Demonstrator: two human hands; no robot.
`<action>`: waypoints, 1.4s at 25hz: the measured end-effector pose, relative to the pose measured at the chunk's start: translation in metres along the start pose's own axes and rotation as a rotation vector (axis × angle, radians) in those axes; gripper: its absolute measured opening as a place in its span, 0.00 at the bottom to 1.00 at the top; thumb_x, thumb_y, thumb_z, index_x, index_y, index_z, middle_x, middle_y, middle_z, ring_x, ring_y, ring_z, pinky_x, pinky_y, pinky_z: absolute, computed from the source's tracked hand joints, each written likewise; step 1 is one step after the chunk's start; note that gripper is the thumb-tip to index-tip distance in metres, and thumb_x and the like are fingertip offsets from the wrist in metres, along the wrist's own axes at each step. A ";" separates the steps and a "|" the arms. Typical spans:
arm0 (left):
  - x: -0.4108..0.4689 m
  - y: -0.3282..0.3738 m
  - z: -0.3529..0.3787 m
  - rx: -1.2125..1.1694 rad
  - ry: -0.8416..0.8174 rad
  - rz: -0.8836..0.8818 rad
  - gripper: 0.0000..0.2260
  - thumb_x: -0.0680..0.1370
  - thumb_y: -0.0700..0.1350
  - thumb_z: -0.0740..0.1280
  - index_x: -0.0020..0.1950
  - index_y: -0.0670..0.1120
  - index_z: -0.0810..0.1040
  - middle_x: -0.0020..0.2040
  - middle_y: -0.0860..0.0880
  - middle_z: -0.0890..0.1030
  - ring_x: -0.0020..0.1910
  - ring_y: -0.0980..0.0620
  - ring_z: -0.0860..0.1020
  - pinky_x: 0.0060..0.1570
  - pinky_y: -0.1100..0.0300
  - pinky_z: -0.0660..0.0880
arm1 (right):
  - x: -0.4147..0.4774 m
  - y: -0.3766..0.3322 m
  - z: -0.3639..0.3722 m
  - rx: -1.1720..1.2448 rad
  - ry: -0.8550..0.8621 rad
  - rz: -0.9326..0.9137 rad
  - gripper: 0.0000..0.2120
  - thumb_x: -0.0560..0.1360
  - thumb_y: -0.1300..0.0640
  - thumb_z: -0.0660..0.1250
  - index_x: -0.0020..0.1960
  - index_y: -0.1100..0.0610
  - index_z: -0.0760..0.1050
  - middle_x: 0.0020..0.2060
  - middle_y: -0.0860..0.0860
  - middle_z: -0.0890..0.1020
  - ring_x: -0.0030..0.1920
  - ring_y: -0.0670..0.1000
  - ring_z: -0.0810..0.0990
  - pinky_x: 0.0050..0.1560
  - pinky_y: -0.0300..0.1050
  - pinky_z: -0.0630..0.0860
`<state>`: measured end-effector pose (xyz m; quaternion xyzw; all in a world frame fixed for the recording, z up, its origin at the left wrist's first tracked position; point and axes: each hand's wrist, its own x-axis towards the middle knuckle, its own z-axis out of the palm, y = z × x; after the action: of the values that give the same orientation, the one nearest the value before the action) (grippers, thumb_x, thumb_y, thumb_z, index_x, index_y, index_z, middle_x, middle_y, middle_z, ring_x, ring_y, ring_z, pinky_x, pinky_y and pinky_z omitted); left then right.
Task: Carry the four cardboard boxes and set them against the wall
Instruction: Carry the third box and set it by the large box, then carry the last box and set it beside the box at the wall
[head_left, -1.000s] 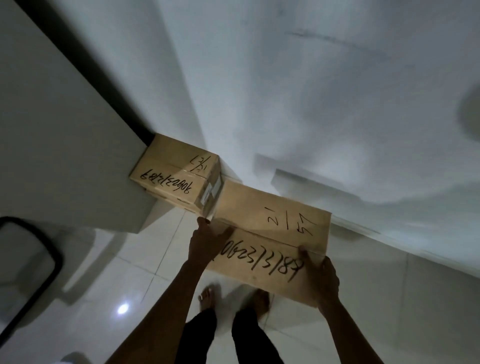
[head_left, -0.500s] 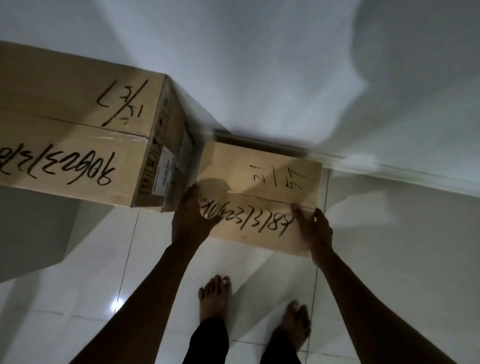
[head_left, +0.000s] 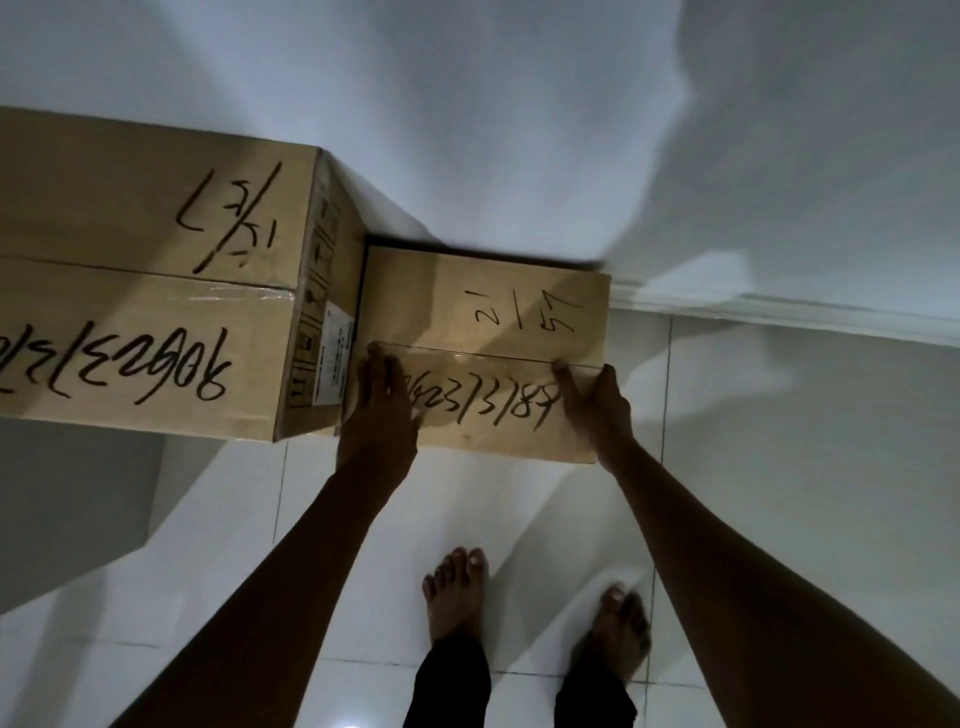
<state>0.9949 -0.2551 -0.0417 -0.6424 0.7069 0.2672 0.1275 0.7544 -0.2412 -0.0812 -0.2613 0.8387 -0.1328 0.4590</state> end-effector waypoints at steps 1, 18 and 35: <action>-0.004 0.000 -0.004 0.012 -0.023 0.000 0.37 0.79 0.45 0.64 0.78 0.40 0.44 0.80 0.39 0.45 0.79 0.39 0.46 0.72 0.42 0.60 | -0.005 -0.004 -0.004 -0.019 -0.020 0.004 0.36 0.77 0.35 0.62 0.74 0.58 0.60 0.63 0.59 0.79 0.55 0.59 0.81 0.50 0.53 0.80; -0.406 0.379 -0.324 0.291 -0.200 0.851 0.30 0.82 0.58 0.50 0.79 0.42 0.50 0.80 0.42 0.51 0.79 0.44 0.49 0.77 0.51 0.48 | -0.527 0.077 -0.449 0.033 0.457 0.239 0.36 0.80 0.34 0.48 0.79 0.57 0.62 0.74 0.59 0.70 0.76 0.61 0.64 0.76 0.59 0.59; -0.539 0.870 -0.130 0.581 -0.418 1.340 0.32 0.81 0.61 0.48 0.79 0.44 0.48 0.80 0.43 0.49 0.79 0.44 0.47 0.77 0.51 0.47 | -0.574 0.421 -0.744 0.417 0.762 0.732 0.40 0.77 0.30 0.50 0.79 0.56 0.59 0.74 0.59 0.70 0.76 0.61 0.65 0.75 0.60 0.61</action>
<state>0.2432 0.1550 0.5333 0.0477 0.9489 0.2068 0.2334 0.2507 0.4163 0.5307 0.2091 0.9370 -0.2128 0.1820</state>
